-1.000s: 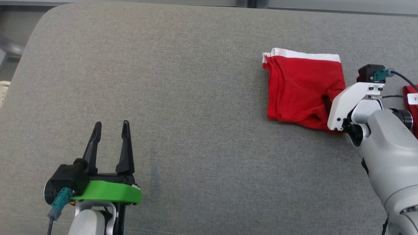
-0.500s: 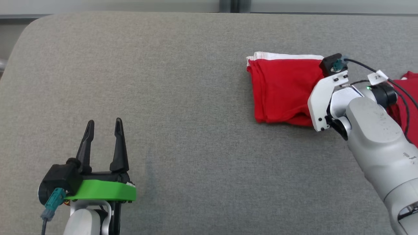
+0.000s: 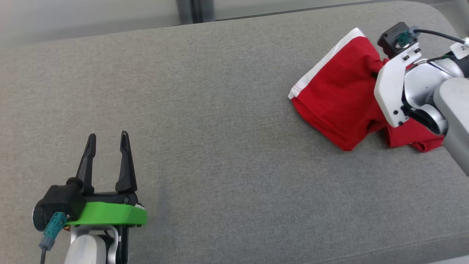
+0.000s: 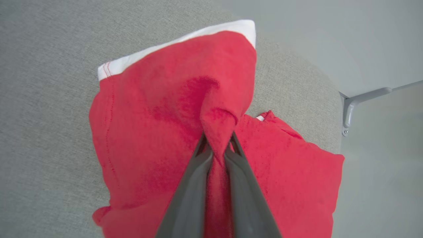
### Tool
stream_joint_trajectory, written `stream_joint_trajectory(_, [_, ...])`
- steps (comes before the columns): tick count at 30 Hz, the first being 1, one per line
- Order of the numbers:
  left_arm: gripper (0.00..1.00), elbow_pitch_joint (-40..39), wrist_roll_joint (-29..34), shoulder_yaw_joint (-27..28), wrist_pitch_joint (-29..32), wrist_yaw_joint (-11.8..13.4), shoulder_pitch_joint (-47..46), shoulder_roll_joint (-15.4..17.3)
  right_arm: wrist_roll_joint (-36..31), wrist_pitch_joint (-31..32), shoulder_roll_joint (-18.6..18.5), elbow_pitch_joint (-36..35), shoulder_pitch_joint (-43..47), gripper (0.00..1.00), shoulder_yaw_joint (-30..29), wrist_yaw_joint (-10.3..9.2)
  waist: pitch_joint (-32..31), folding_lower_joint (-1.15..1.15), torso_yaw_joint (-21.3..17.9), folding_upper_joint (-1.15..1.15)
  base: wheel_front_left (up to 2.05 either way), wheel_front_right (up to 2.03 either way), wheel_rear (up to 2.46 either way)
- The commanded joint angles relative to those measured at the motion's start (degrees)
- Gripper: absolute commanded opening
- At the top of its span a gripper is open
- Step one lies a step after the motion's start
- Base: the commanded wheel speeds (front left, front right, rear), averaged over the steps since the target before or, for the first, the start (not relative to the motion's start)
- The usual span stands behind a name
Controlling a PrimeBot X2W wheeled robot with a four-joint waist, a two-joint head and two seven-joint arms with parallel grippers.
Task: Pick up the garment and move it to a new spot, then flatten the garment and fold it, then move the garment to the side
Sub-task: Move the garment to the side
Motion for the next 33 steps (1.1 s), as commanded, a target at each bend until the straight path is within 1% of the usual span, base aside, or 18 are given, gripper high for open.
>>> stream_joint_trajectory(1, [1.0,-0.2,0.4,0.1,-0.1,-0.2,-1.2,0.2,0.3,-0.1,-1.1,-0.5,0.1,0.0,-0.3,-0.11,1.2,0.0,-4.5,0.0,0.0,0.0,0.0])
stream_joint_trajectory(5, [1.0,-0.1,1.4,-0.1,-0.1,-0.7,-2.4,0.2,-1.1,-1.6,-3.9,0.4,0.0,0.0,-1.3,-0.11,3.1,0.0,-6.3,0.0,0.0,0.0,0.0])
stream_joint_trajectory(10, [1.0,0.0,3.0,-0.5,-0.1,-1.2,-4.3,0.2,-4.1,-5.4,-6.5,4.5,-0.2,0.0,-2.8,-0.11,5.5,0.0,-6.6,0.0,0.0,0.0,0.0])
stream_joint_trajectory(18, [1.0,-0.3,4.1,-0.9,-0.1,-1.7,-6.0,1.0,-9.1,-13.7,-8.0,13.0,0.1,0.0,-7.3,-0.12,9.3,0.0,-4.3,0.0,0.0,0.0,0.0])
stream_joint_trajectory(21, [1.0,-0.6,4.3,-1.0,-0.1,-1.6,-6.4,1.3,-12.6,-16.6,-9.0,16.1,0.2,0.0,-8.8,-0.12,10.6,0.0,-3.0,0.0,0.0,0.0,0.0])
stream_joint_trajectory(25, [1.0,-0.7,4.4,-1.2,-0.1,-1.7,-6.5,1.6,-15.4,-18.9,-9.1,20.3,0.9,0.0,-11.9,-0.12,11.4,0.0,-1.8,0.0,0.0,0.0,0.0])
stream_joint_trajectory(26, [1.0,-0.6,4.3,-1.3,-0.1,-1.7,-6.6,1.7,-15.8,-19.3,-9.0,21.2,1.2,0.13,-12.7,-0.11,11.5,0.0,-1.5,0.0,0.0,0.0,0.0])
stream_joint_trajectory(28, [1.0,-0.5,4.2,-1.4,-0.1,-1.7,-6.8,1.8,-16.7,-19.7,-8.4,23.6,1.6,1.0,-14.6,-0.11,11.5,0.0,-1.1,0.0,0.0,0.0,0.0])
stream_joint_trajectory(33, [1.0,-0.2,3.6,-1.7,-0.1,-1.7,-6.2,1.5,-17.3,-22.4,-5.7,27.9,2.5,1.0,-21.2,-0.11,10.0,0.0,-0.7,0.0,0.0,0.0,0.0])
